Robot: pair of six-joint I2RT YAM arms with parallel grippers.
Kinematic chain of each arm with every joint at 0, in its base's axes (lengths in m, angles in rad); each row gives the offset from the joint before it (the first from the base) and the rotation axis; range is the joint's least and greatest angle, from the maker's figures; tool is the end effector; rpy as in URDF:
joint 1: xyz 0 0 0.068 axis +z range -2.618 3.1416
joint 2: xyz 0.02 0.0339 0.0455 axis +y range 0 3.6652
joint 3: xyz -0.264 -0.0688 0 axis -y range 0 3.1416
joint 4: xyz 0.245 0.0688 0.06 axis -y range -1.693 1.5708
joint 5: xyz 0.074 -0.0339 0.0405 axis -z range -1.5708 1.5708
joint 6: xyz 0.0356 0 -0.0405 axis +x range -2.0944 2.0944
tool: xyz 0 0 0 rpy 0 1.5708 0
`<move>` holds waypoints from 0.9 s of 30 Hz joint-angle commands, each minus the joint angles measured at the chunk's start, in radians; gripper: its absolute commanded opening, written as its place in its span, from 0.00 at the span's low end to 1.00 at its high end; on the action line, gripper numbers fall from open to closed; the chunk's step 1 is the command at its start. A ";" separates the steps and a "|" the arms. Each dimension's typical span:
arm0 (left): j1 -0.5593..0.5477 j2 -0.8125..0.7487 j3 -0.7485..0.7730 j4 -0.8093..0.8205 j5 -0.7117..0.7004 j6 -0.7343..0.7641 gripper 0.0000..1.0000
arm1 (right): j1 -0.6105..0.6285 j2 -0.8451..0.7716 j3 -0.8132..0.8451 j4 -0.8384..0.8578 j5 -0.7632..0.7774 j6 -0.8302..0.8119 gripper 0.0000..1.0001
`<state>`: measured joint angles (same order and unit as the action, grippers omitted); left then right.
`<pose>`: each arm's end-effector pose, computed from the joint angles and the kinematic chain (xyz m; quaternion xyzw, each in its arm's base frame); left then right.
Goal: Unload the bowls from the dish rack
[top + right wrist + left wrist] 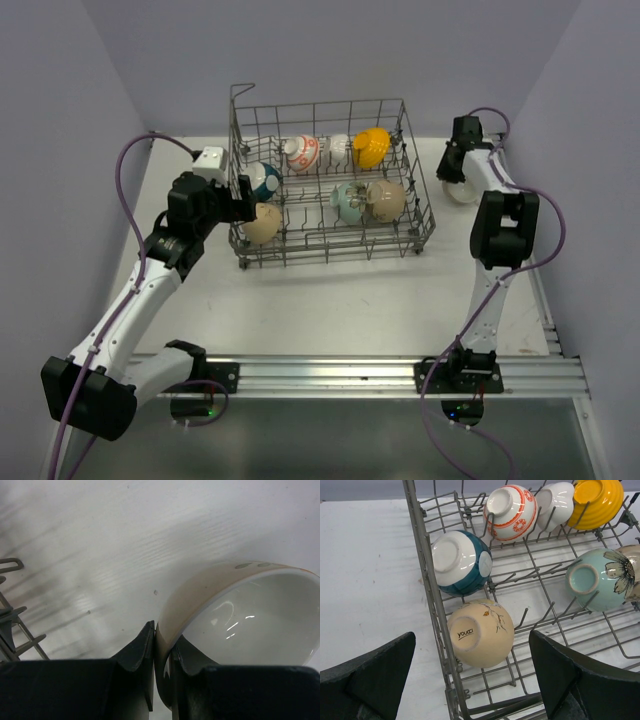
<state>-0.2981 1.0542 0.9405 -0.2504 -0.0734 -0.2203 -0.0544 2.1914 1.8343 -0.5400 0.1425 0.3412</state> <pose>0.2322 -0.0686 0.3359 0.0112 0.8231 -0.1161 0.5558 0.4912 -0.0318 0.2135 0.2081 0.9184 -0.0194 0.3359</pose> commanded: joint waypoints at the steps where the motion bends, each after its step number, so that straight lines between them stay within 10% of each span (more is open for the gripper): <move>1: -0.007 -0.013 0.006 0.007 0.015 0.015 1.00 | 0.004 0.001 0.085 0.002 -0.009 -0.045 0.00; 6: -0.007 -0.010 0.006 0.007 0.026 0.013 1.00 | 0.002 0.033 0.097 0.000 -0.041 -0.051 0.00; 19: -0.006 0.003 0.007 0.005 0.034 0.015 1.00 | 0.002 0.090 0.102 0.015 -0.132 -0.047 0.49; 27: -0.007 0.007 0.007 0.005 0.040 0.015 1.00 | 0.002 0.076 0.102 0.011 -0.139 -0.036 0.61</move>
<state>-0.2981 1.0607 0.9405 -0.2523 -0.0547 -0.2169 -0.0517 2.2848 1.8992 -0.5419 0.0296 0.3054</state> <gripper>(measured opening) 0.997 0.599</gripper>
